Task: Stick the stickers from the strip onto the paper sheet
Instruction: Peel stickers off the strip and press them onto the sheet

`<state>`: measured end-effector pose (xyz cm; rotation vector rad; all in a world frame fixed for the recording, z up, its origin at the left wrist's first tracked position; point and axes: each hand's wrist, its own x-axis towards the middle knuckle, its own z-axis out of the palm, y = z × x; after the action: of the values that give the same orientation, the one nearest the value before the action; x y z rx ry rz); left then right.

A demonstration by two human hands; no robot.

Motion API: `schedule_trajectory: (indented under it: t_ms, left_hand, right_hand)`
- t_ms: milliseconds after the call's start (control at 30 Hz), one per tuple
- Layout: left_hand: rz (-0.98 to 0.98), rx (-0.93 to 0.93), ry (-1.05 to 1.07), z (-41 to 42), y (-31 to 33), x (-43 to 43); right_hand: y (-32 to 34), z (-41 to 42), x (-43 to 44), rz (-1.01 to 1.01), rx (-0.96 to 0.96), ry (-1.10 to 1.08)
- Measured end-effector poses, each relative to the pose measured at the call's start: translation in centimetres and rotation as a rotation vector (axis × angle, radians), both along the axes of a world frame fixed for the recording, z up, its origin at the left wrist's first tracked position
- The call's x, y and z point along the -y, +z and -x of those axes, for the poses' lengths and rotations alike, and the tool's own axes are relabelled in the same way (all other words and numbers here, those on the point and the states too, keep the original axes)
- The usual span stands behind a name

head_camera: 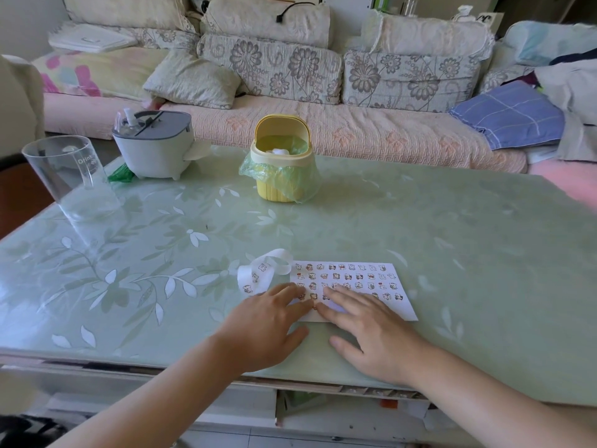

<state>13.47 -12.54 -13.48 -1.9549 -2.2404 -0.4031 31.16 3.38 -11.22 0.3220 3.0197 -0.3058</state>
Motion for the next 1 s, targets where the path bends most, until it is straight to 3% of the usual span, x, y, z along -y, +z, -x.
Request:
schedule_trajectory:
  t_ms: [133,367,767,1000]
  left_hand:
    - [-0.005,-0.002,-0.011,-0.2,-0.2,0.2]
    - [-0.020,0.108,-0.098,0.6,0.2,0.7]
    - [-0.080,0.217,-0.094,1.6,0.8,0.2]
    - [-0.246,0.207,-0.039,1.9,3.2,0.5]
  right_hand:
    - [-0.3,-0.1,-0.1,0.064,-0.071,-0.035]
    - [-0.4,0.2,0.1,-0.041,-0.056,-0.006]
    - [1.0,1.8,-0.7,0.011,-0.147,-0.049]
    - [2.3,5.1,-0.6,0.106,-0.188,-0.121]
